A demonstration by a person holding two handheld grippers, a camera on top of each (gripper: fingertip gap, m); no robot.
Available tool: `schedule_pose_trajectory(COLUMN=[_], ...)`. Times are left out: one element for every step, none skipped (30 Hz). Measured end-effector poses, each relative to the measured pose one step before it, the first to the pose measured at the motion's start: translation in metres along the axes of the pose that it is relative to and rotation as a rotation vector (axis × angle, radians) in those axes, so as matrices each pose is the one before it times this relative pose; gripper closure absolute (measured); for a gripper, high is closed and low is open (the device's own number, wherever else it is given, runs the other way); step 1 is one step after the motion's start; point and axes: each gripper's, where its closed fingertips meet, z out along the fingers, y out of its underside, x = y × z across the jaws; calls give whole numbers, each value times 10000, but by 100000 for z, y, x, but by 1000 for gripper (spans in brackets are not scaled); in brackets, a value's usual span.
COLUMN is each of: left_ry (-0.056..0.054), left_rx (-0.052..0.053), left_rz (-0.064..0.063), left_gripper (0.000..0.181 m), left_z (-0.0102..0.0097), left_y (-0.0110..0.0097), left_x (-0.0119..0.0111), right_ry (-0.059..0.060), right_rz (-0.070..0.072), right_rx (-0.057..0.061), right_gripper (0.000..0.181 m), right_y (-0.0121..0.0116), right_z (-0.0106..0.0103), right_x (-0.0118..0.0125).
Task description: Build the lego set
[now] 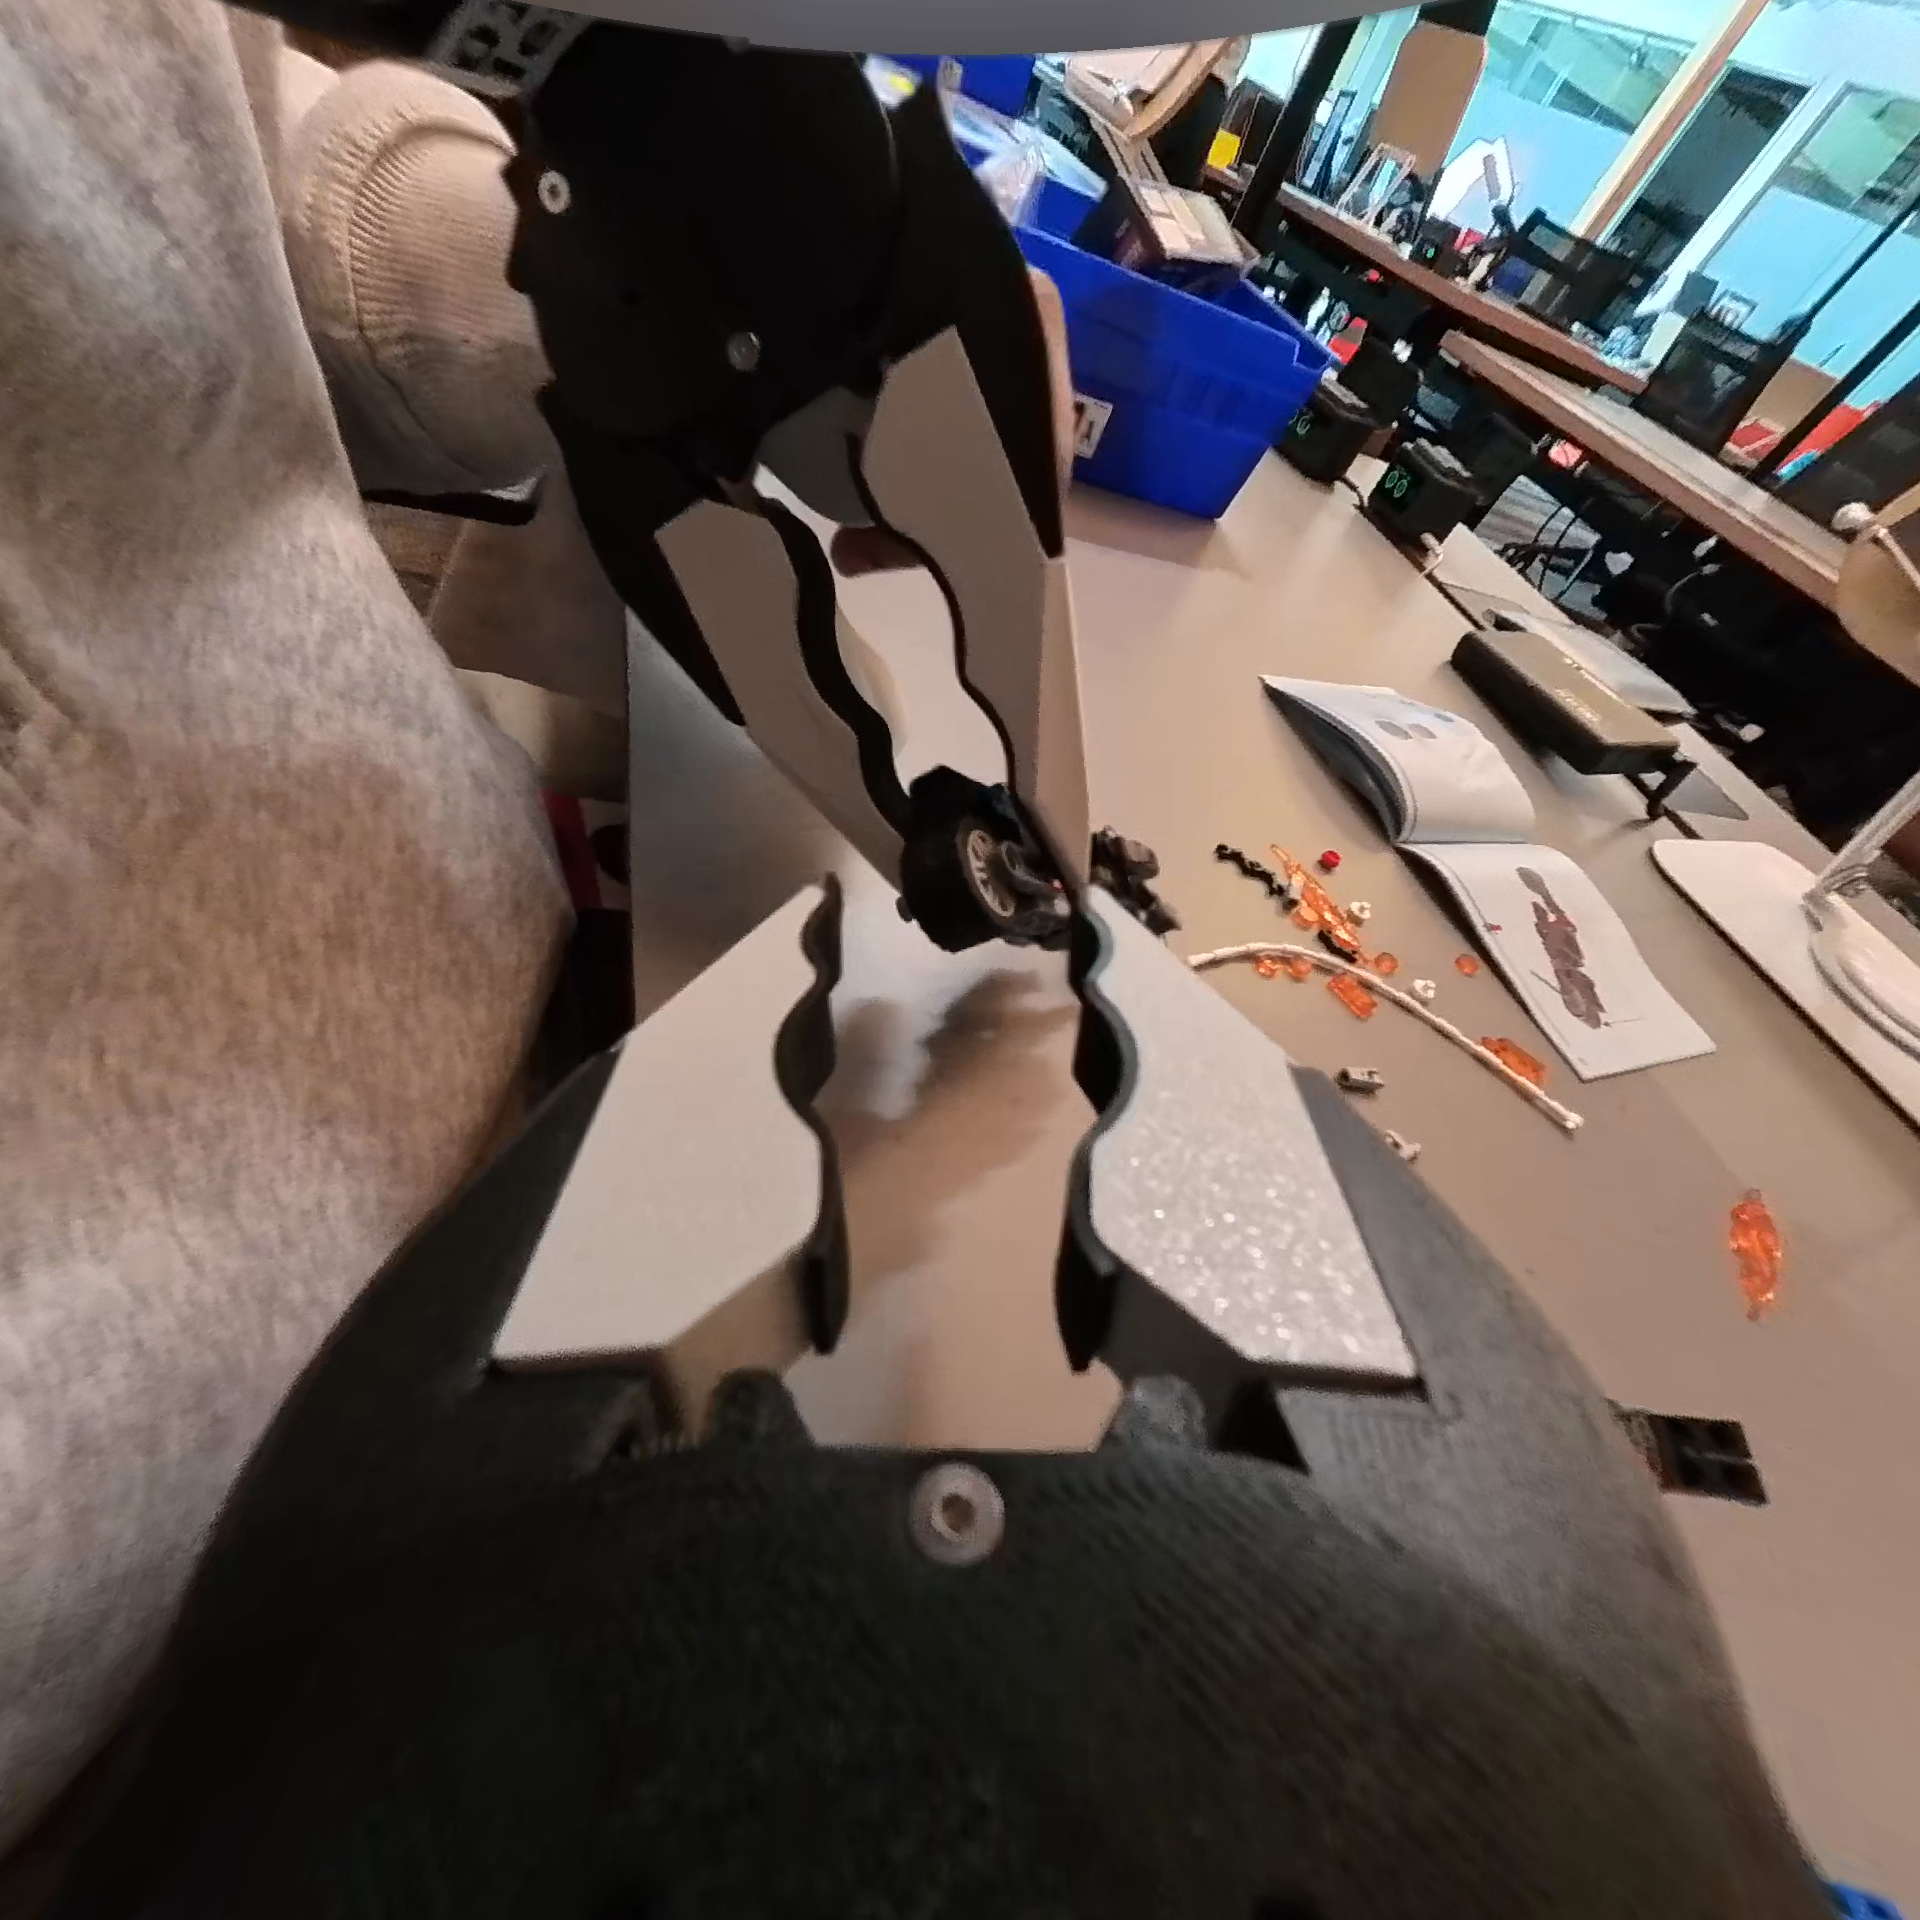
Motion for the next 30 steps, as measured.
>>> schedule_pose_trajectory(left_ry=[25,49,64,76,62,91,101,82,119,204,227,265,195,164,144,182,202,129,154,155,182,192,188,193,209,214,222,234,255,290], left_rx=[-59,-54,-43,-54,-55,-49,-83,-98,-66,-178,-198,-151,-127,-88,-62,-16,-4,4,-18,-30,-19,-1,23,34,53,63,44,29,39,88], left_rz=[12,2,-12,-9,17,34,45,80,91,76,77,67,70,90,59,10,-45,-60,-55,-76,-68,-58,-45,-44,-58,-87,-102,-126,-151,-183], left_gripper=[158,158,158,158,158,158,157,157,158,158,158,157,158,158,157,157,157,157,157,157,157,157,157,156,156,156,156,156,156,156], left_z=[81,89,111,131,156,179,213,227,231,289,367,407,401,342,281,236,197,135,109,125,118,96,116,115,104,123,105,92,73,61], left_y=[24,26,11,29,37,14,43,5,-82,67,132,101,68,1,-37,-89,-90,-86,-41,6,-15,-49,-78,-87,-115,-87,-64,-57,-66,-107], left_x=[-20,10,28,59,51,84,76,17,50,150,188,276,184,135,65,87,62,-95,-81,-106,-81,-70,-68,-65,-68,-65,-53,-29,-12,18], right_ry=[18,34,53,36,17,7,-10,-16,-18,-36,-107,-159,-128,-48,51,113,112,97,61,-5,-38,-2,-4,-22,-15,-33,-36,-11,43,76], right_rz=[-94,-99,-87,-65,-31,-2,-16,-62,-68,-27,44,109,107,59,36,68,122,164,183,180,156,147,157,173,168,136,98,67,39,1], right_rx=[121,91,54,0,-43,-85,-143,-206,-305,-378,-443,-461,-395,-303,-245,-245,-248,-205,-135,-61,-5,-7,-53,-111,-142,-77,-34,-31,-26,-22], right_gripper=[146,150,151,152,152,152,151,151,149,147,143,141,139,138,137,134,132,130,128,127,128,129,129,130,131,131,133,137,140,144], right_y=[-186,-146,-73,25,116,217,282,345,485,629,728,759,652,526,459,488,507,443,309,162,30,26,80,160,197,80,37,35,39,32], right_z=[-160,-174,-157,-118,-101,-48,-13,-4,26,20,44,62,63,43,16,-6,-9,-23,-32,-20,-15,12,60,117,165,135,105,79,61,32], right_x=[-81,-42,-11,-16,-34,-44,-65,-83,-60,-60,-114,-167,-149,-69,85,219,279,301,269,173,122,160,158,170,200,198,178,170,196,161])
